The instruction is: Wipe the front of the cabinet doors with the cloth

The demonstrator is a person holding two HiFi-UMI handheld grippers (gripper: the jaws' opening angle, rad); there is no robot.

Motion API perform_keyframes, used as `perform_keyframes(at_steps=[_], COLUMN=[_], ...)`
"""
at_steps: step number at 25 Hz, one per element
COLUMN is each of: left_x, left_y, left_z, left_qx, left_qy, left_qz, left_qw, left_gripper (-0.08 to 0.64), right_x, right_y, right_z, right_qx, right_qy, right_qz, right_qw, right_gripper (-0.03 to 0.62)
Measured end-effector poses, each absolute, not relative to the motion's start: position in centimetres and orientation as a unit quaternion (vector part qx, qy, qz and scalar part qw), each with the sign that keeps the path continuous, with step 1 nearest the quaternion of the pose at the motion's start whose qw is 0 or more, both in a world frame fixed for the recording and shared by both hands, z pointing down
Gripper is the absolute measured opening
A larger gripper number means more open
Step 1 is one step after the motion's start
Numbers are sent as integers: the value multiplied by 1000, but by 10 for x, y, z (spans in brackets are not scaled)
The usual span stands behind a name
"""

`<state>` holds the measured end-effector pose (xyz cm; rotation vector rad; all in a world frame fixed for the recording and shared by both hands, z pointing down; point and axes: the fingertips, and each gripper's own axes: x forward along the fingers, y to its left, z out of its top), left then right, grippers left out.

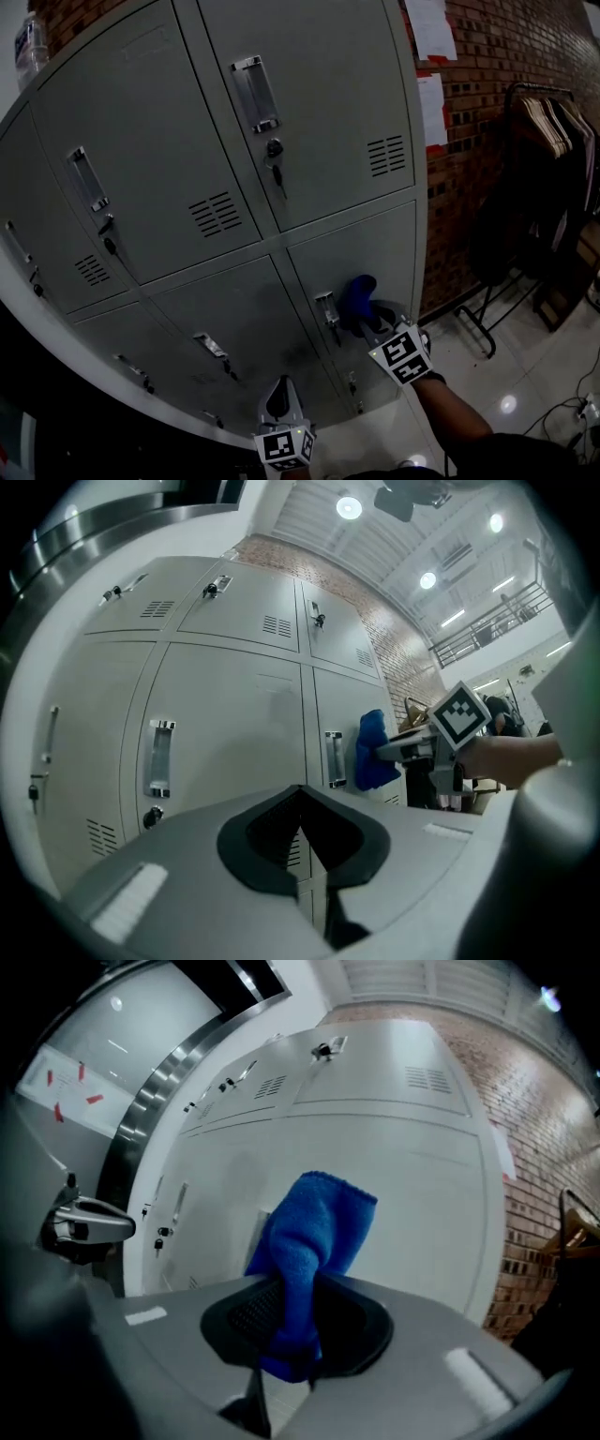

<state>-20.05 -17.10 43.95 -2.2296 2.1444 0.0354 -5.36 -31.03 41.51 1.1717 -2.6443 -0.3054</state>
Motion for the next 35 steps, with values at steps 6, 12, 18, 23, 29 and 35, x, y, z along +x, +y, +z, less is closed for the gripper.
perform_keyframes(at_steps=[6, 12, 18, 23, 29, 35], left_x=[-224, -244, -240, -229, -217, -200], left_y=[-160, -151, -158, -166, -174, -177], left_z=[449, 450, 451, 452, 466, 464], left_qx=[-707, -690, -694, -701, -712, -717], left_qy=[707, 724, 720, 713, 702, 697], left_qz=[10, 9, 13, 13, 8, 7], left_qw=[18, 11, 7, 7, 4, -1], left_gripper=[17, 17, 17, 16, 17, 17], right_x=[-121, -134, -114, -92, -54, -2], right_y=[-294, -302, -313, -323, -336, -356], right_z=[436, 440, 440, 444, 448, 456], right_qx=[356, 359, 370, 382, 416, 457], right_qy=[-918, -917, -915, -911, -896, -875], right_qz=[-110, -110, -97, -89, -75, -62], right_qw=[137, 138, 133, 130, 135, 146], right_gripper=[75, 75, 74, 75, 75, 78])
